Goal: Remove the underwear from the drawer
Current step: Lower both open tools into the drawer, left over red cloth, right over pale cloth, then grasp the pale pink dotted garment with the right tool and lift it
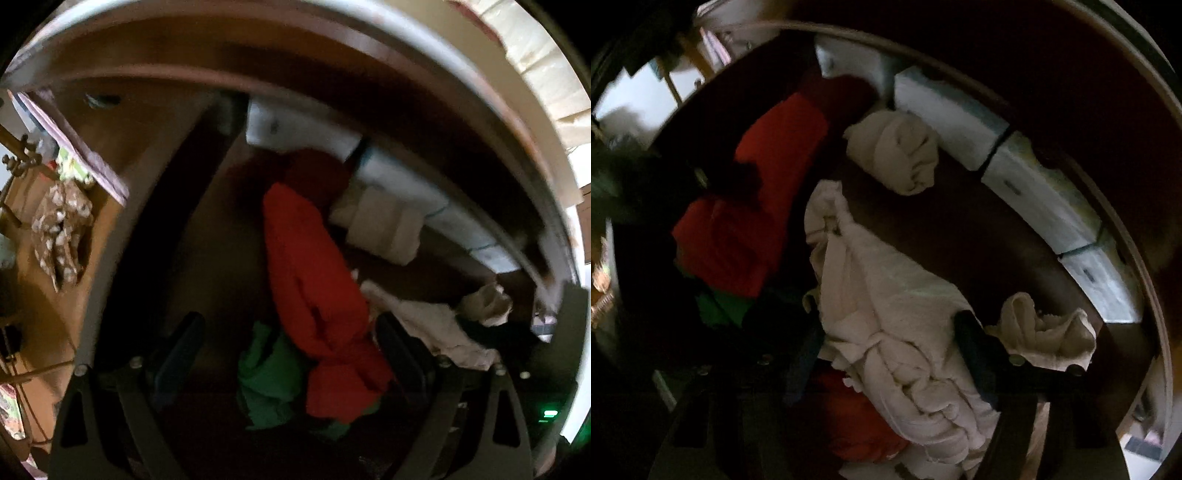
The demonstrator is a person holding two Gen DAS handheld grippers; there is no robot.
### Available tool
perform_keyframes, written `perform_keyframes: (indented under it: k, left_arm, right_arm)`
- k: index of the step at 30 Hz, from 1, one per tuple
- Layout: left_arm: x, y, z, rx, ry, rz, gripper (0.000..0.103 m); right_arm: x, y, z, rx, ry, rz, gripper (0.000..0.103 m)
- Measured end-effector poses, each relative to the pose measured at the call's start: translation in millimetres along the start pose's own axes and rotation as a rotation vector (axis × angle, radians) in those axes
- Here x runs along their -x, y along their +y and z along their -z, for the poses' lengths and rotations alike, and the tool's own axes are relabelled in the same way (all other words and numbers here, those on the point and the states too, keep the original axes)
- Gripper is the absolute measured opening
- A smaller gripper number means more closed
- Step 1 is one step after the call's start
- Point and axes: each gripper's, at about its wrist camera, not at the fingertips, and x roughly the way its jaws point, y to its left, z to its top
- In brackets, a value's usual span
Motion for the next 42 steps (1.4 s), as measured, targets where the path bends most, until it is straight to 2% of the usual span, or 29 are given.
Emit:
perform_keyframes:
  k: [3, 6, 10, 15, 18, 22, 24, 29, 30, 31, 32, 33, 35, 38, 39, 42]
  left_arm:
    - [-2.4, 2.9, -4.1, 0.003, -0.019, -0.047, 0.095]
    - [-18.5, 10.3, -4.7, 0.067, 0.029, -0.025, 0.096]
    - [-22.2, 2.5, -5.8, 0.032, 0.016, -0.038, 0.096]
    - [-26.7, 0.0, -5.2, 0.063, 0.043, -0.026, 0.098]
    - [-35.6, -8.9, -3.7, 0.067, 0.089, 0.006, 0.098]
    - [-54.5, -7.0, -0.7, 0.081, 0.175, 0.069, 0.098]
    - [-62.5, -5.0, 0.5, 0.119, 0.205, 0.101, 0.099]
    - [-63.5, -1.5, -1.6, 0.126, 0.194, 0.112, 0.097]
    - [-62.3, -1.4, -1.1, 0.125, 0.185, 0.115, 0.096]
    - [-59.7, -4.1, 1.8, 0.120, 0.175, 0.127, 0.089]
    - [-58.9, -2.2, 3.2, 0.109, 0.167, 0.147, 0.077]
    - [-57.9, -2.1, 3.1, 0.102, 0.165, 0.179, 0.073]
    - [-55.2, 3.0, 4.0, 0.110, 0.155, 0.214, 0.064]
    - [-49.5, 6.8, 5.0, 0.101, 0.140, 0.241, 0.056]
    - [-46.6, 8.4, 5.5, 0.093, 0.135, 0.248, 0.055]
    - [-37.5, 11.2, 6.9, 0.058, 0.121, 0.259, 0.050]
  right_arm:
    - [-6.7, -1.8, 0.1, 0.006, 0.014, -0.001, 0.076]
    - [-14.1, -1.6, -6.1, -0.003, 0.024, -0.007, 0.076]
    - [-15.8, -4.2, -5.3, -0.013, 0.008, -0.014, 0.076]
    - [2.2, -29.3, 6.3, -0.125, -0.061, -0.116, 0.050]
    - [9.3, -41.0, 13.2, -0.180, -0.089, -0.142, 0.047]
    - [11.2, -39.7, 18.8, -0.178, -0.086, -0.153, 0.047]
    - [8.6, -31.9, 17.2, -0.148, -0.076, -0.114, 0.047]
    - [-3.8, -11.9, 0.0, -0.091, -0.043, -0.048, 0.058]
    - [-4.6, -6.9, -2.4, -0.088, -0.031, -0.043, 0.063]
    - [-8.0, -4.5, -5.2, -0.083, -0.018, -0.038, 0.064]
    - [-12.7, -2.8, -7.2, -0.073, -0.001, -0.031, 0.068]
    - [-17.8, -1.3, -8.2, -0.062, 0.015, -0.027, 0.070]
    - [-23.7, 0.9, -9.1, -0.047, 0.032, -0.030, 0.071]
    - [-24.5, 1.8, -9.4, -0.041, 0.028, -0.043, 0.070]
    - [-23.5, 4.8, -8.2, -0.025, 0.032, -0.046, 0.062]
    - [-9.9, 13.9, -0.8, 0.008, 0.011, -0.024, 0.047]
